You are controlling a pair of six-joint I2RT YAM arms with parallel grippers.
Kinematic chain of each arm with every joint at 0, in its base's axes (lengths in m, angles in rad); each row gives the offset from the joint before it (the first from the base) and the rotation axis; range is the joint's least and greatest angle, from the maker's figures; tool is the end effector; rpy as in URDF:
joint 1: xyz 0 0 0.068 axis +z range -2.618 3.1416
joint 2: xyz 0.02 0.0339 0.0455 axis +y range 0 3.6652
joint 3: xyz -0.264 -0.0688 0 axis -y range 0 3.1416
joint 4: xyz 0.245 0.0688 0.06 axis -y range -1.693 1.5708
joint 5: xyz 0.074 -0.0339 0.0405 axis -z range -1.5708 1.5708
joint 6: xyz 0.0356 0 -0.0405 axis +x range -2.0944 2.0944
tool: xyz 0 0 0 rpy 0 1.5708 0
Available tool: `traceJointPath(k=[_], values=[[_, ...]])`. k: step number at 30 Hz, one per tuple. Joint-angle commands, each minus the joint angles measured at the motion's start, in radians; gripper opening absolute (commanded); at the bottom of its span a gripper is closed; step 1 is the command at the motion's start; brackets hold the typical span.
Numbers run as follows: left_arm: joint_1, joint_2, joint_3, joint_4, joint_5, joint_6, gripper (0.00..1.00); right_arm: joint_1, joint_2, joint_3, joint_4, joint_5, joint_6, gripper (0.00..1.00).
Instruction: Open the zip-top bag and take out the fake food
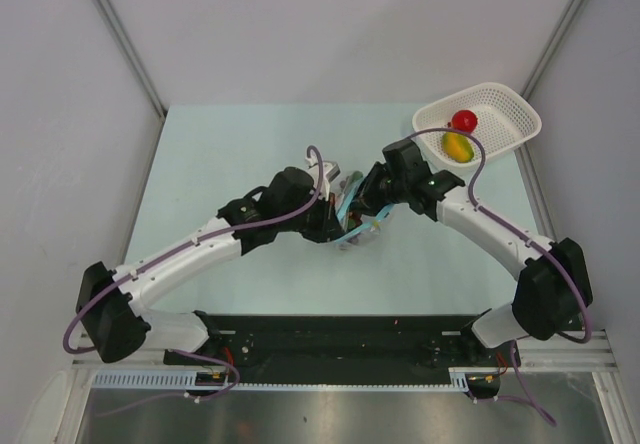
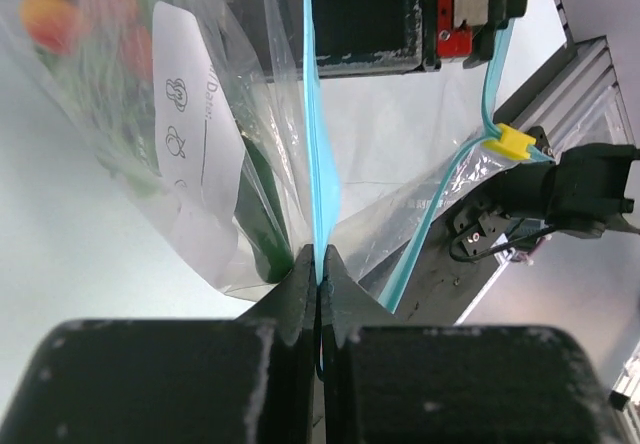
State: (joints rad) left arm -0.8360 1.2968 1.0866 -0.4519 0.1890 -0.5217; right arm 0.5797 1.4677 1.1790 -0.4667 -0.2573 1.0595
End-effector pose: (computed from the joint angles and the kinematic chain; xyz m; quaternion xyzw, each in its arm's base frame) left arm 0.1872 -0.2172 0.3082 0.1809 0.8770 -0.3403 0.2868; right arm 0.2659 0.1849 0.2895 0.1669 0.8965 0.3678 0.1823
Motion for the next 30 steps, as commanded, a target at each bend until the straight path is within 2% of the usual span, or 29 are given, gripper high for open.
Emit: traceJointPath(k=[1,4,8,12,16,17,22,26,30], values=[[0.006,-0.034,-0.019,-0.071,-0.044,0.051,0.00,-0.009,-0.127,0.077,0.003,-0.086,-0.042,0.00],[0.008,-0.070,-0.045,-0.008,-0.003,0.022,0.00,-0.006,-0.116,0.077,0.056,-0.140,-0.127,0.00],[0.015,-0.100,0.034,-0.112,-0.137,0.020,0.00,-0.015,-0.109,0.077,0.062,-0.189,-0.296,0.00],[0.025,-0.151,0.052,-0.026,-0.131,0.046,0.00,0.078,-0.080,0.077,-0.013,-0.125,-0.485,0.00],[0.037,-0.122,0.119,-0.051,-0.158,0.051,0.00,0.172,-0.032,0.076,-0.078,0.001,-0.625,0.00],[0.038,-0.111,0.145,-0.066,-0.170,0.049,0.00,0.186,-0.027,0.074,-0.090,0.065,-0.648,0.00],[0.043,-0.099,0.180,-0.126,-0.278,0.040,0.00,0.223,-0.075,0.028,-0.043,0.162,-0.699,0.00],[0.049,-0.102,0.177,-0.156,-0.335,0.045,0.00,0.239,-0.194,-0.085,0.101,0.234,-0.754,0.00],[0.049,-0.108,0.159,-0.168,-0.356,0.040,0.00,0.236,-0.285,-0.159,0.189,0.202,-0.786,0.00]])
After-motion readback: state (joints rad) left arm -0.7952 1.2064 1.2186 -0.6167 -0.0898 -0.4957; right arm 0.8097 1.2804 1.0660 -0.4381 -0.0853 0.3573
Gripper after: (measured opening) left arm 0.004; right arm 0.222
